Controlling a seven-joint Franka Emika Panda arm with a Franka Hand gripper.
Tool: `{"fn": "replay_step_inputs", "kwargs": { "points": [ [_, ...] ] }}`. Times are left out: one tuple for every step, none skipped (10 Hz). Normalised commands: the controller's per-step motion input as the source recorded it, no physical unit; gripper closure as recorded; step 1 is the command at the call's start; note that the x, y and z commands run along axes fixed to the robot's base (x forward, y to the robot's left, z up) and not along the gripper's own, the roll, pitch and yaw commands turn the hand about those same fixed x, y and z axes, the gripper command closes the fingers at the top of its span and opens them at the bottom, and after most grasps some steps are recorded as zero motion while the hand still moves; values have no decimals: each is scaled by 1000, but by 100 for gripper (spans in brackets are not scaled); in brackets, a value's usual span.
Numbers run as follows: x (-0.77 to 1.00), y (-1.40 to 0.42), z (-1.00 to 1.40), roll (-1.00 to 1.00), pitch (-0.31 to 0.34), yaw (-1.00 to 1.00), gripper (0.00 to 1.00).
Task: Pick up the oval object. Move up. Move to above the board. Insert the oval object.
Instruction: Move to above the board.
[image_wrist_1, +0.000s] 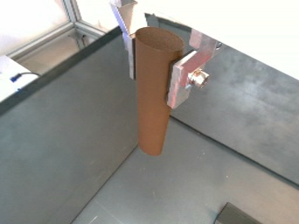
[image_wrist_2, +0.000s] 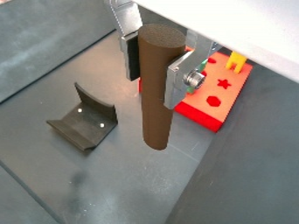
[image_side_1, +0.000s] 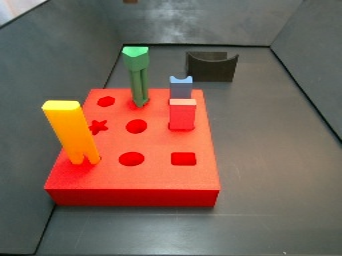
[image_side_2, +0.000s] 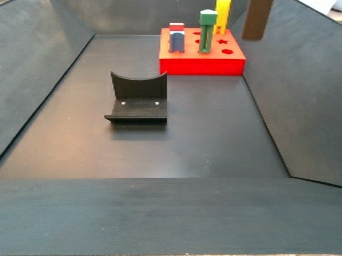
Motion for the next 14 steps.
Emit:
{"fn": "replay_step_inputs", "kwargs": {
  "points": [
    [23,11,377,-75,72,-48,100],
    [19,9,217,-71,73,-46,100],
    [309,-1000,-10,123,232,536,100],
    [313,-1000,-15,185,239,492,100],
    [321,-1000,-13,170,227,404,100],
    [334,-1000,-9,58,193,211,100],
    [336,-1000,-7,30,162,120,100],
    [341,-1000,-5,27,130,61,100],
    [347,-1000,-4,9,120,45,100],
    [358,-1000,-1,11,115,27,100],
    [361,-1000,2,-3,113,17,100],
    [381,-1000,3,13,116,13,100],
    [398,-1000,5,6,121,12,100],
    [419,-1000,15,15,125,14,100]
  ]
}}
